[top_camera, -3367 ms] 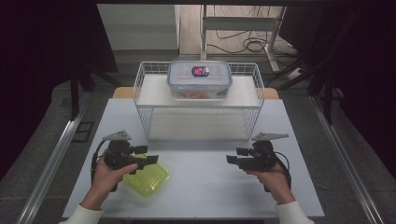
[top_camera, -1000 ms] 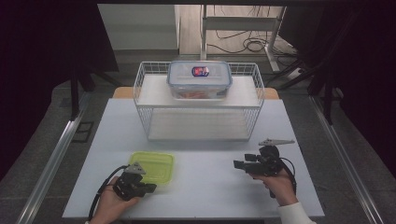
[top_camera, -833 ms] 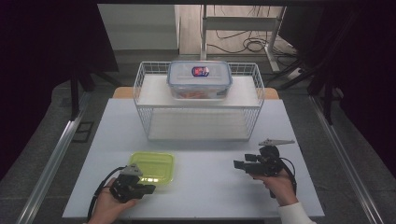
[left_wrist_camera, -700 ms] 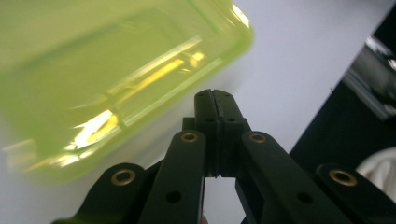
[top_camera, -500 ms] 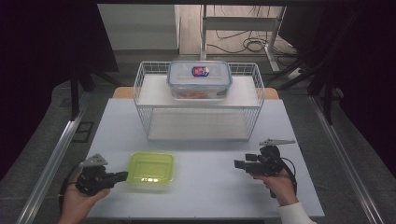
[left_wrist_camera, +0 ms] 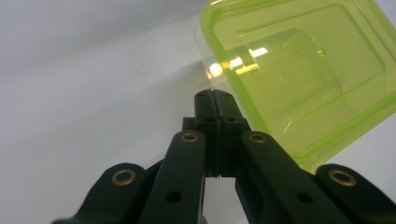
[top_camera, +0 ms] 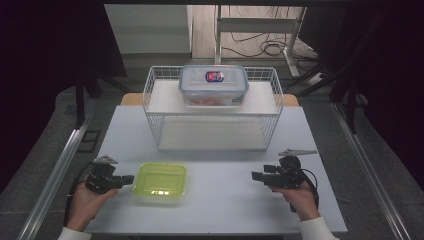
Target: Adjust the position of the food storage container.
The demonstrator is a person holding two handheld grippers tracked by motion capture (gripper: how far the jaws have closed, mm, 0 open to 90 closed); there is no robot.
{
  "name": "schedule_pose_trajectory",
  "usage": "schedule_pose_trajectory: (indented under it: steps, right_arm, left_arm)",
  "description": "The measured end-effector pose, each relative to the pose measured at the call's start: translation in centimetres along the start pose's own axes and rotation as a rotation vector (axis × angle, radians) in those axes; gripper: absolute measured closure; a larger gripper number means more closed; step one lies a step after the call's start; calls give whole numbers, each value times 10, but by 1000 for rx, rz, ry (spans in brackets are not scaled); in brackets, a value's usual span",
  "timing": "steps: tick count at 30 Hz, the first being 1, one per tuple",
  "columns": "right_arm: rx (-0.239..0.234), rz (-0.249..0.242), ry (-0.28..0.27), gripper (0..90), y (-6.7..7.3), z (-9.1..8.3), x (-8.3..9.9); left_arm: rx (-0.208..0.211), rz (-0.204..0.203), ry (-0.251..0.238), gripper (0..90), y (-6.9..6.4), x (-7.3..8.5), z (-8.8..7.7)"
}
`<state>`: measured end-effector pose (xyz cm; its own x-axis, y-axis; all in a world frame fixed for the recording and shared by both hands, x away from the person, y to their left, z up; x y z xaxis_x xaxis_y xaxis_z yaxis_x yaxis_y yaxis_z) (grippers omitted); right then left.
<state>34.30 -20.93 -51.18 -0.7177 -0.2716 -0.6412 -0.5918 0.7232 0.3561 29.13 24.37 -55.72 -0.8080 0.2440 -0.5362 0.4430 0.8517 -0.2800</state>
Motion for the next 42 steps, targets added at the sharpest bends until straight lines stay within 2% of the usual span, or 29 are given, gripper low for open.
schedule_pose_trajectory:
  steps: [3, 7, 14, 26, 35, 42]
  right_arm:
    - [-1, -1, 0, 307, 0, 0, 0]
    - [1, -3, 1, 306, 0, 0, 0]
    - [1, -3, 2, 306, 0, 0, 0]
    - [-1, -2, -2, 306, 0, -1, 0]
    - [2, 0, -9, 306, -1, -3, -1]
    - [2, -4, -4, 306, 0, -3, 0]
  left_arm:
    - [-6, -5, 4, 900, 1, -2, 3]
    - [11, -10, 1, 900, -2, -4, 7]
    - [18, 20, 18, 900, -14, -11, 15]
    - [45, 80, 45, 900, -50, -27, 36]
    - [85, 129, 84, 900, -77, -24, 50]
    - [111, 168, 107, 900, -100, -28, 63]
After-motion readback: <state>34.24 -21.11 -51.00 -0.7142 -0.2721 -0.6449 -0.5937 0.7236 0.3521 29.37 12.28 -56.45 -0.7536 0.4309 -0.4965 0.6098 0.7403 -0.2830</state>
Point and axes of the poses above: each handheld gripper's, and its own axes: z roughly forward along the jaws, x roughly out of its underside, y roughly to its left, the point moved 7 cm from there along z, roughly forward along the jaws, and after that the axes turned 3 degrees about y, right-handed, at the moved point
